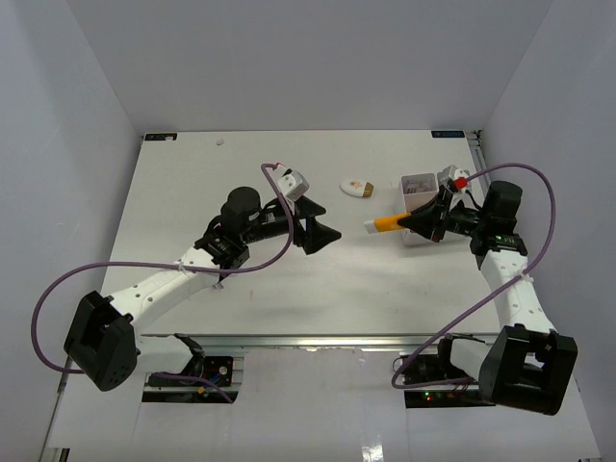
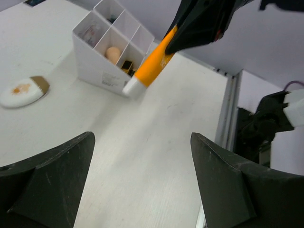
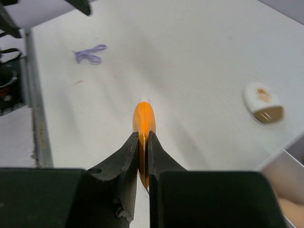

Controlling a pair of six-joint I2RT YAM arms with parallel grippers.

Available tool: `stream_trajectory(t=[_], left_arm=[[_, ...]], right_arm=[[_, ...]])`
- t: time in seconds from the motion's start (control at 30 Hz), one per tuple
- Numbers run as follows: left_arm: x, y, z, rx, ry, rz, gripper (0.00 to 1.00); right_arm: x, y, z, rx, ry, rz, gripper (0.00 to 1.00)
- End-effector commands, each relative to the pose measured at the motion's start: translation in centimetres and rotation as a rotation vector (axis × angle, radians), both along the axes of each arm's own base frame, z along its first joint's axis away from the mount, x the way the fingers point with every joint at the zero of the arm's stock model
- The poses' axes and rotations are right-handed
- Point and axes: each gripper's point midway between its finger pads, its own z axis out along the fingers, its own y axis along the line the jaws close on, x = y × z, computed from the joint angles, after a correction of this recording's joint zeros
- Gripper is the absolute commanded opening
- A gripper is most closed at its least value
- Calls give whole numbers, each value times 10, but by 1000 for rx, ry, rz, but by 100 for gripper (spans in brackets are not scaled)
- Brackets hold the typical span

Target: Organize the makeup

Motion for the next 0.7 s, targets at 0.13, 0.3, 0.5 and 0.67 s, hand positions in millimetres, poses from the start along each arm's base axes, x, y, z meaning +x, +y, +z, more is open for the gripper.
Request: stream_trajectory(t=[0.13, 0.3, 0.5, 0.67], left_arm=[[6, 41, -78, 305, 53, 139, 93], [2, 40, -88, 330, 99, 116, 94], [0, 41, -81, 318, 86, 116, 94], [0, 42, -76, 310, 77, 120, 94]], right_arm=[[58, -106, 0, -250, -115, -445, 8], [72, -153, -2, -299, -98, -599, 8], [86, -193, -10, -332, -63, -705, 8], [98, -205, -17, -345, -53, -727, 8]])
